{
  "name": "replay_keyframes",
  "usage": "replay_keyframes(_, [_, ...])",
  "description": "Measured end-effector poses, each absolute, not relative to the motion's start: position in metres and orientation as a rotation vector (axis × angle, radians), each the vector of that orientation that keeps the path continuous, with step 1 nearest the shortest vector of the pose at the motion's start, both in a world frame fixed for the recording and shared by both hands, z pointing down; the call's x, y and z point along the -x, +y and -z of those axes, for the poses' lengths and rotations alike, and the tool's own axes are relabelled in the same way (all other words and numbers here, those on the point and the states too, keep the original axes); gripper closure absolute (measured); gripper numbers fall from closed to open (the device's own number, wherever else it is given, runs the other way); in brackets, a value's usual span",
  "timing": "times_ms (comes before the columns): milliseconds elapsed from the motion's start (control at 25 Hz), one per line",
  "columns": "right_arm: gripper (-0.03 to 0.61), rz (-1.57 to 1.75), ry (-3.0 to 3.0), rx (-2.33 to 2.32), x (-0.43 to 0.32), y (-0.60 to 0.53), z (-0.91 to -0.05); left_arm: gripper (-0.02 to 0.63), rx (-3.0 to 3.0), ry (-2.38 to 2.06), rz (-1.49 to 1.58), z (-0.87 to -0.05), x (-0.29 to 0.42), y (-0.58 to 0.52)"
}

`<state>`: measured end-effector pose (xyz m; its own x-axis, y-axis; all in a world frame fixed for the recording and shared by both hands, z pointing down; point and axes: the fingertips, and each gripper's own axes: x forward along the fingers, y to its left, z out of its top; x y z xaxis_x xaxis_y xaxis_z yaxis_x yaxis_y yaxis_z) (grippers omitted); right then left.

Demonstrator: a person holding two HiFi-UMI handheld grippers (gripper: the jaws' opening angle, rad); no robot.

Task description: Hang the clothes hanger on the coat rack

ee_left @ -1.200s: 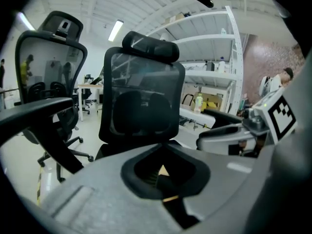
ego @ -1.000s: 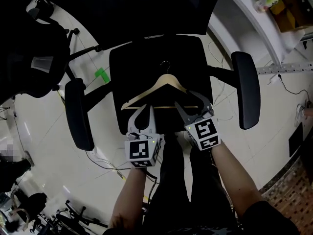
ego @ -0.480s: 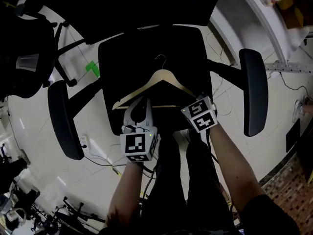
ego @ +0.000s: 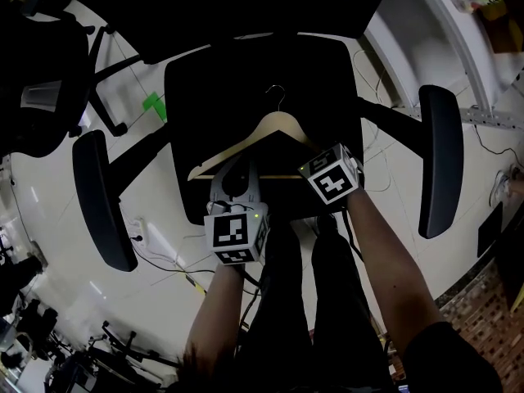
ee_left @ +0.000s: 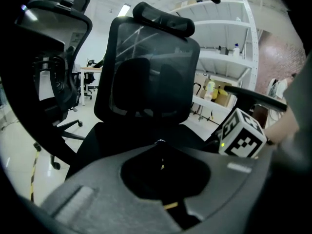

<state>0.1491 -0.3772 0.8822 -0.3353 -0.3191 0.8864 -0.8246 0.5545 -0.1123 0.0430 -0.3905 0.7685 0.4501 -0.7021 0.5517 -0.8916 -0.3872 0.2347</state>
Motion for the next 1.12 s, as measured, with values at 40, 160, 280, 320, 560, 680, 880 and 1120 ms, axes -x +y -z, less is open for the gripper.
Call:
replay_keyframes(40, [0.357,-0.703,-1.887,-0.925,-0.15,-0.378,-0.883,0.609,-2.2,-1.327,-0.516,-0.775,-0.043,-0.39])
replay_keyframes(160, [0.359,-0.701,-1.858,-0.903,-0.149,-0.374,-0.888,0.609,-2.179,-1.29,-0.578,-0.792,-0.047,-0.387])
replay_keyframes(280, [0.359,-0.673,-1.814,-0.89,-0.15,-0.375,-0.891,0.609,-2.144,-1.227,-0.627,-0.805,-0.055,-0.383])
replay_keyframes(320, [0.359,-0.671,-1.805,-0.888,-0.15,-0.375,-0.892,0.609,-2.137,-1.213,-0.641,-0.809,-0.057,-0.382])
replay_keyframes(560, [0.362,-0.663,-1.788,-0.88,-0.15,-0.375,-0.894,0.609,-2.117,-1.183,-0.705,-0.83,-0.06,-0.386])
replay_keyframes(680, [0.364,-0.662,-1.777,-0.871,-0.15,-0.375,-0.895,0.609,-2.087,-1.125,-0.714,-0.837,-0.068,-0.388])
replay_keyframes(880, [0.383,-0.653,-1.774,-0.874,-0.151,-0.376,-0.895,0.609,-2.04,-1.09,-0.761,-0.851,-0.068,-0.388])
replay_keyframes(1120, [0.466,-0.591,-1.779,-0.862,-0.154,-0.377,-0.894,0.609,-2.011,-1.083,-0.767,-0.852,-0.07,-0.383])
